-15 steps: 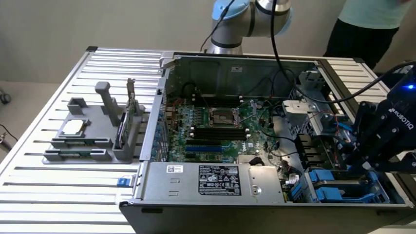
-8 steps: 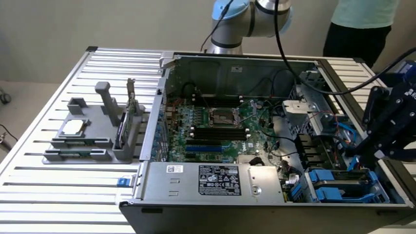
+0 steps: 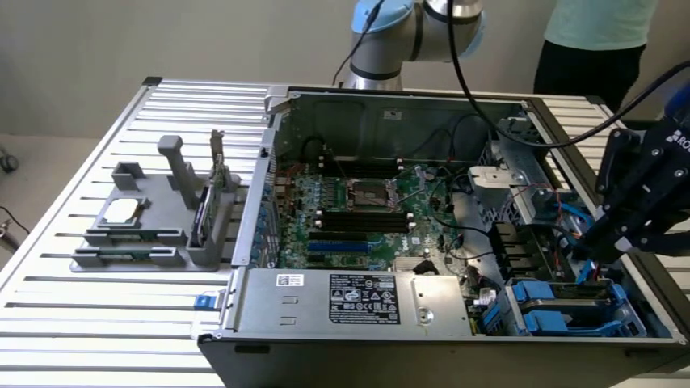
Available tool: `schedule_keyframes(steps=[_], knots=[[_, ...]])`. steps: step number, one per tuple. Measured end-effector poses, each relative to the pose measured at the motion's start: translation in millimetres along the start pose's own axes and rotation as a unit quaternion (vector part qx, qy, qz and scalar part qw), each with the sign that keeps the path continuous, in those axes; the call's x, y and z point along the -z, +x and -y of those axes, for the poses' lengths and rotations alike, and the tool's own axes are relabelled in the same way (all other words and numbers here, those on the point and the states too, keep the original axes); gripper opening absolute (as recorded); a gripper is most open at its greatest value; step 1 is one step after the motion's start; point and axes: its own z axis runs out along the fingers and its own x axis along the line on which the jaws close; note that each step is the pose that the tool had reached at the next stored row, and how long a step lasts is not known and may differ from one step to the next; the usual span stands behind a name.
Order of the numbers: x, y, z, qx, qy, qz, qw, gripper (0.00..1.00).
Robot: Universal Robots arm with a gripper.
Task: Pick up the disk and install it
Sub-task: 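Insert the second disk wire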
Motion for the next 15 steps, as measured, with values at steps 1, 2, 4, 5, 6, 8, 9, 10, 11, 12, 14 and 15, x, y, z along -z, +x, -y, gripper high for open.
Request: schedule_keyframes(steps=[1, 2, 4, 5, 6, 8, 9, 10, 11, 12, 14, 15], knots=[[-0.1, 2.0, 2.1, 0.000, 0.0000, 0.0001, 1.0000, 0.25], [-0.1, 4.8, 3.3, 0.000, 0.0000, 0.0000, 1.0000, 0.25], [0.1, 10.4, 4.1, 0.000, 0.0000, 0.0001, 1.0000, 0.25], [-0.4, 11.5, 4.1, 0.000, 0.0000, 0.0001, 1.0000, 0.25], [-1.3, 12.0, 4.0, 0.000, 0.0000, 0.0001, 1.0000, 0.25], [-4.6, 12.6, 3.5, 0.000, 0.0000, 0.0001, 1.0000, 0.25], [-6.4, 12.9, 3.3, 0.000, 0.0000, 0.0002, 1.0000, 0.25], [-8.2, 13.1, 3.0, 0.000, 0.0000, 0.0001, 1.0000, 0.25], [-9.7, 13.3, 2.7, 0.000, 0.0000, 0.0001, 1.0000, 0.25], [-10.7, 13.4, 2.6, 0.000, 0.0000, 0.0002, 1.0000, 0.25], [-11.8, 13.6, 2.4, 0.000, -0.0001, 0.0003, 1.0000, 0.25], [-11.9, 13.6, 2.2, 0.000, -0.0001, 0.0003, 1.0000, 0.25]])
